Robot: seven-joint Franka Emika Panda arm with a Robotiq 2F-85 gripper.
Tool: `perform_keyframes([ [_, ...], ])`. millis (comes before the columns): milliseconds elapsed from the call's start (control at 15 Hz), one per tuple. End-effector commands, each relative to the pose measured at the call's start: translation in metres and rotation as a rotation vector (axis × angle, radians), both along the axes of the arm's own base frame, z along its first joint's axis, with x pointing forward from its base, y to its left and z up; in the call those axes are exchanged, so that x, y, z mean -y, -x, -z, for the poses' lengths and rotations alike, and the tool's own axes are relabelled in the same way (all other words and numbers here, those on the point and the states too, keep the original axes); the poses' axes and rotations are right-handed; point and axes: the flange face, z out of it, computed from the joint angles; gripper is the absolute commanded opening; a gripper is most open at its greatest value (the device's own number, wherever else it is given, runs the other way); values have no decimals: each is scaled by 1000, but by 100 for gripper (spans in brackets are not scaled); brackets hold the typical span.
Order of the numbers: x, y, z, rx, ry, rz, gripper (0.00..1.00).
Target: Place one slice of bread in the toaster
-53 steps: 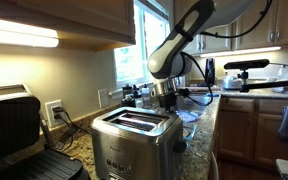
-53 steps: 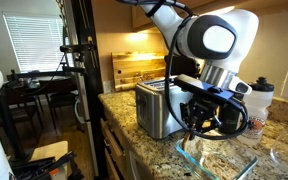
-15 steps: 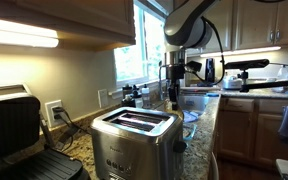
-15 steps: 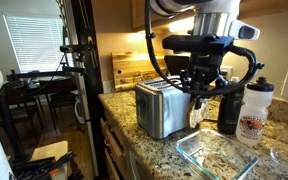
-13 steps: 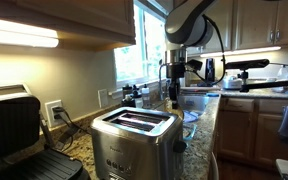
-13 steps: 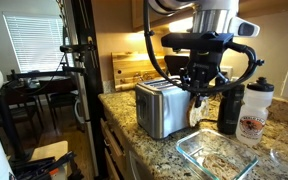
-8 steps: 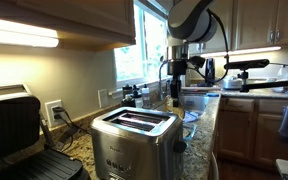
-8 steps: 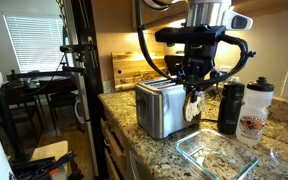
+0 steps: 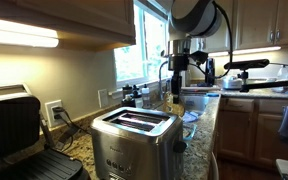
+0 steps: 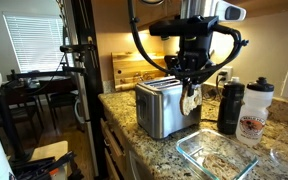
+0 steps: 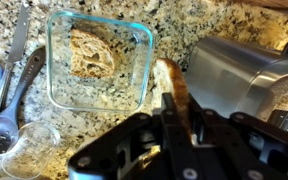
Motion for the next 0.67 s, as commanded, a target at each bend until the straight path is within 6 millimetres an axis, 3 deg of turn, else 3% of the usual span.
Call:
perform_keyframes([
  [0, -8, 14, -8, 35, 19, 10, 8],
  [600, -43, 14, -16, 59, 31, -1, 8],
])
